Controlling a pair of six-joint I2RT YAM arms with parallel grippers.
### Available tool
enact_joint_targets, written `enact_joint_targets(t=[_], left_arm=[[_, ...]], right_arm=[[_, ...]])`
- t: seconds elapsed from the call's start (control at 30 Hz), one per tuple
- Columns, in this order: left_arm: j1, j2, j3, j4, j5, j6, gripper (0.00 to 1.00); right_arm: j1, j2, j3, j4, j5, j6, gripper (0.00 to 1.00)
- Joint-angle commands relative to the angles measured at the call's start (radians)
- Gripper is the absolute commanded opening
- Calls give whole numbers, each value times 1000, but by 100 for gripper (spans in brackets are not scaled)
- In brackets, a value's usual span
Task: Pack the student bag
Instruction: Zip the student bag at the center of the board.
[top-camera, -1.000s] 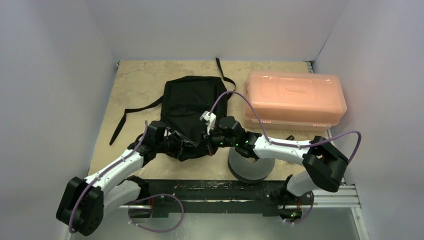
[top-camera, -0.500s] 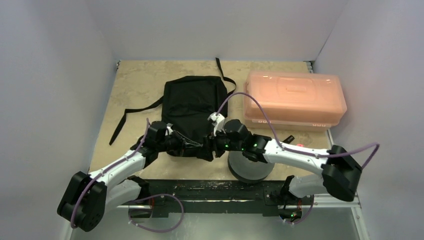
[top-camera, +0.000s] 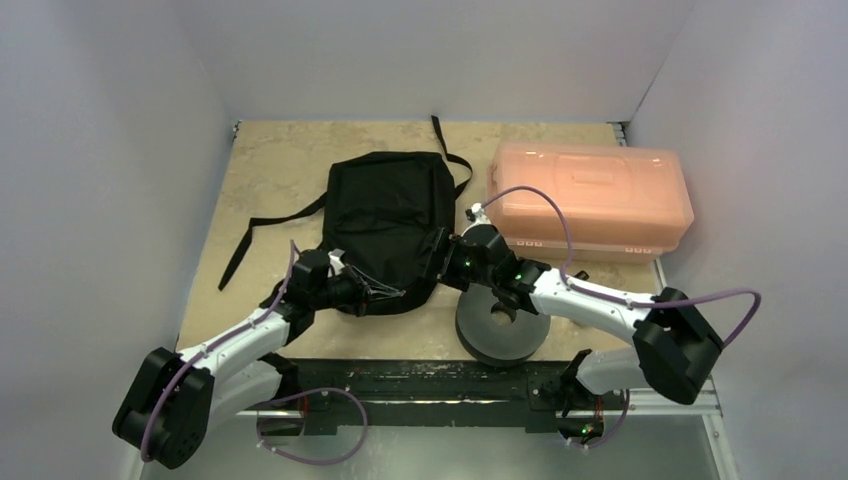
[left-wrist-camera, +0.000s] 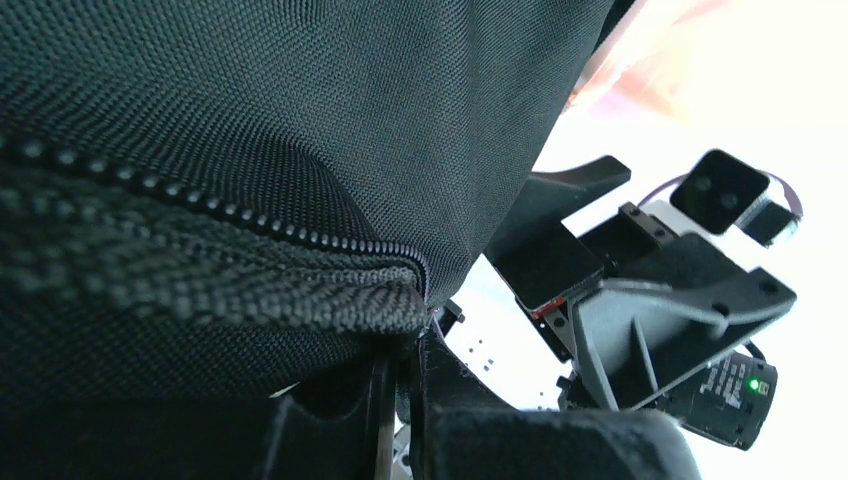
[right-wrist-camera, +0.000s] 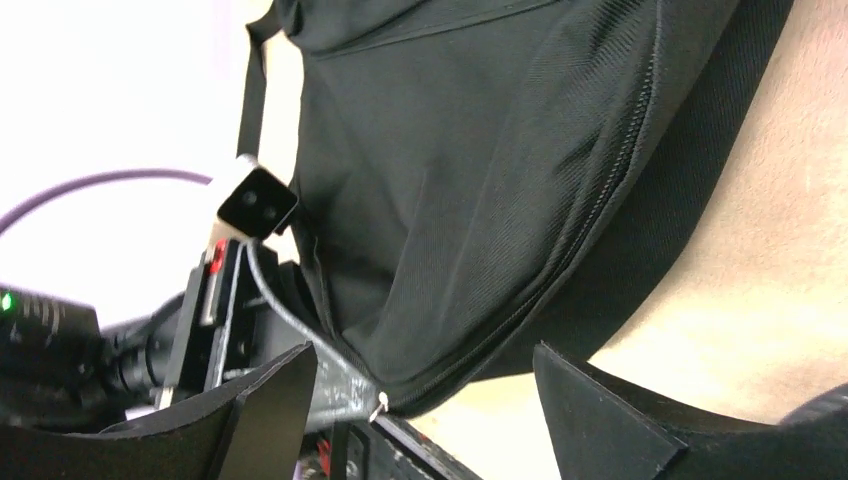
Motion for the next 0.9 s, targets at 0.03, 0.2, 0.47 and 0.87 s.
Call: enact_joint_targets(t=[0.03,0.2,0.47,0.87], left_arm=[[-4,-30,-13,108,59,27,0],[-4,-40,-42,135,59,68,0],[-40,-278,85,-374,-107,485,59],[-332,-220,488,-863,-535,884,69]], right_arm=[[-5,67,5,155,-16,153,72],[-4,129,11,227,-41,217,43],[-2,129,-6,224,-33,263,0],[-1,150,26,233,-69,206,0]])
